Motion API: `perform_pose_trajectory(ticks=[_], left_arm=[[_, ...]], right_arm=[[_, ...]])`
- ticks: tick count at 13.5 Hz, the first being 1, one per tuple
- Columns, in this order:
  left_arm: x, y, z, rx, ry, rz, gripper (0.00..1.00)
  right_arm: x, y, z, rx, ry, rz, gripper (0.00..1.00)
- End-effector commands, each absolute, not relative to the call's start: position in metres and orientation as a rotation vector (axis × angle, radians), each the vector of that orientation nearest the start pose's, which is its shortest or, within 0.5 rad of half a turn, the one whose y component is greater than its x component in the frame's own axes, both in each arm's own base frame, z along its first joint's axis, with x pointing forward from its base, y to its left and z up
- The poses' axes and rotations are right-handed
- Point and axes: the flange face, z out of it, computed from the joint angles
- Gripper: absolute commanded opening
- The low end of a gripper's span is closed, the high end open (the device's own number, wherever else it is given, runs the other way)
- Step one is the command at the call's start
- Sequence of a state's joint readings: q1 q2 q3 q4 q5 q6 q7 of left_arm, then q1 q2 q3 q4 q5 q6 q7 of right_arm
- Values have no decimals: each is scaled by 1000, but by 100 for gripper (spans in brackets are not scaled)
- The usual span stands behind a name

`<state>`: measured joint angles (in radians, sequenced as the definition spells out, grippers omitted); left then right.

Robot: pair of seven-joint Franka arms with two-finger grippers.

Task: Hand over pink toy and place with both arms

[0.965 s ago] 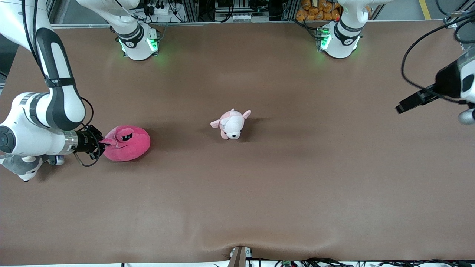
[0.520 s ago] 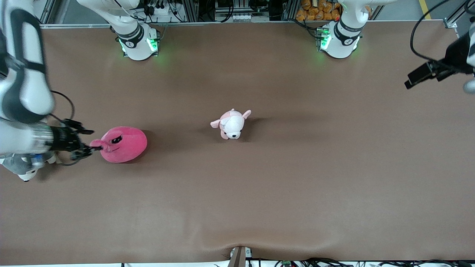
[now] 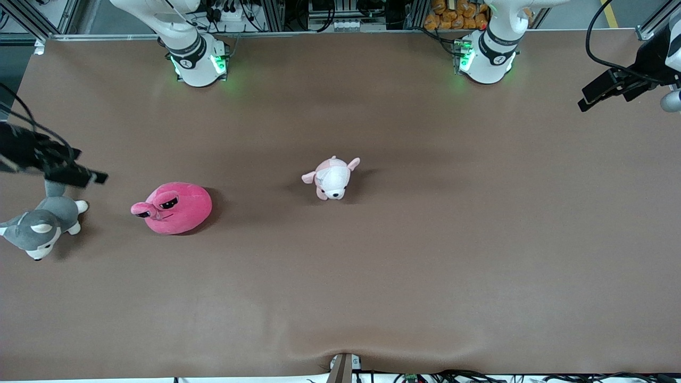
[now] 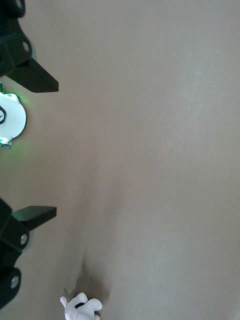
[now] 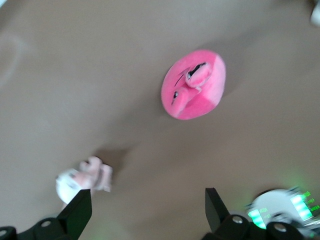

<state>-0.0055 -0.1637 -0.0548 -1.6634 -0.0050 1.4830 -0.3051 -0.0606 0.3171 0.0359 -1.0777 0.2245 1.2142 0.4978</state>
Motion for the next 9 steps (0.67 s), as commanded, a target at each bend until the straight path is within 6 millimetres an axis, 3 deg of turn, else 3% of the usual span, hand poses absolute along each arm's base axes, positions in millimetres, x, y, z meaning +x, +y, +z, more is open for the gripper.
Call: perform_pose_trajectory(ticks=[1, 2, 3, 5, 6, 9], left_arm=[[488, -39, 661, -3119, -337, 6, 100], [488, -40, 660, -3118, -332, 16, 100], [486, -40, 661, -3116, -330, 25, 100], [484, -44, 666, -3116, -320, 32, 100], [484, -44, 666, -3113, -317, 39, 100], [480, -50, 665, -3107, -289, 73, 100]], right_arm=[[562, 38, 695, -3052, 239, 230, 100], [545, 45, 714, -3092, 67, 191, 100], [532, 45, 715, -3097, -42, 225, 100], [509, 38, 698, -3100, -33, 298, 100], [498, 33, 696, -3101, -28, 244, 100], [496, 36, 687, -3124, -39, 193, 100]])
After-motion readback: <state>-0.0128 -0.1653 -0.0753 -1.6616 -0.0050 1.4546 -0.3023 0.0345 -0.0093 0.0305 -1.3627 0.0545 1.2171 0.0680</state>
